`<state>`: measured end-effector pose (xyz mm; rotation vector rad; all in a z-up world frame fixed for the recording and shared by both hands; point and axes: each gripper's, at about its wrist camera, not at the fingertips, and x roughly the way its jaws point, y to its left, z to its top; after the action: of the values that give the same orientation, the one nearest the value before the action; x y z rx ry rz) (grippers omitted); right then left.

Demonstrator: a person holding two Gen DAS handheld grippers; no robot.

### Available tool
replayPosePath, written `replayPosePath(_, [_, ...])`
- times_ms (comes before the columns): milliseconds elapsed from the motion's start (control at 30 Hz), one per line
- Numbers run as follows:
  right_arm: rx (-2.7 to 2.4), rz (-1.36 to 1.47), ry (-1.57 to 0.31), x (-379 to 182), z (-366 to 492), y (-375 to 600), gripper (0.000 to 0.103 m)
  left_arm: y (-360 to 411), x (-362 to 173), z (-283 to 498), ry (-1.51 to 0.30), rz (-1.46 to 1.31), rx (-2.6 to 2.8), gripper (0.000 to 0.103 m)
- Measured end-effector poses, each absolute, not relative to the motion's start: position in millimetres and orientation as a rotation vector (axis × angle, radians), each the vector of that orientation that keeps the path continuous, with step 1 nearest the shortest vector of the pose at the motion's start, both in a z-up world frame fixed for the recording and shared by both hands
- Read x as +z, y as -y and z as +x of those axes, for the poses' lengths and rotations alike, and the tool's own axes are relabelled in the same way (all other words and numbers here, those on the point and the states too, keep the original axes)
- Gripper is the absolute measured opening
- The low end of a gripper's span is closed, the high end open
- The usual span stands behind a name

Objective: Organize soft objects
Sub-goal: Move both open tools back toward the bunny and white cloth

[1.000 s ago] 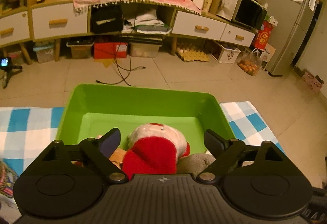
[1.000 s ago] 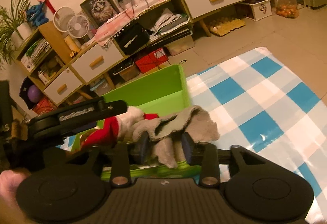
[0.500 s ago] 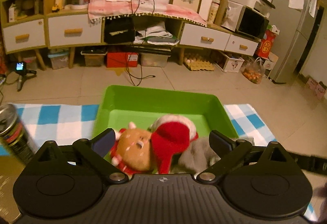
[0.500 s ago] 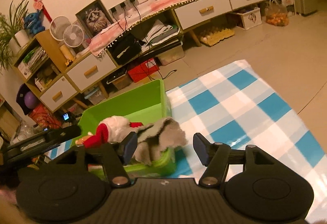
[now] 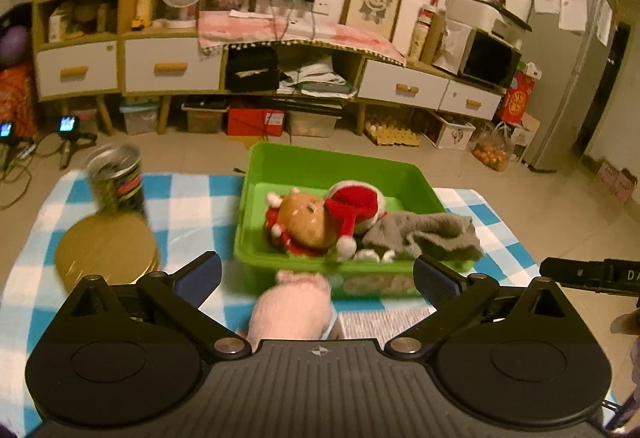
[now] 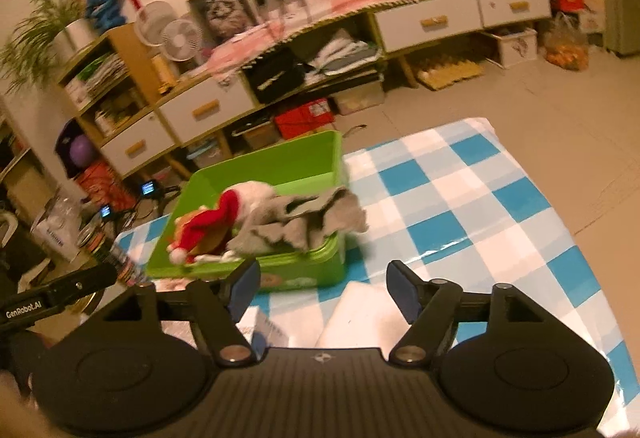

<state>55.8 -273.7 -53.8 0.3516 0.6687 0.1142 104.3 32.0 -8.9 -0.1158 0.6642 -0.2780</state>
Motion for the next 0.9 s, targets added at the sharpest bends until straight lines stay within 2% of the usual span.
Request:
replayPosePath(433, [0.172, 0.267, -0.662, -51, 18, 254, 0.060, -53, -25, 46, -0.660, -0.121, -0.306, 0.098])
replayPosePath(900, [0.215, 0.132, -0.719, -89, -12, 233, 0.062, -67, -55, 11, -0.650, -0.068, -0.335, 0.098])
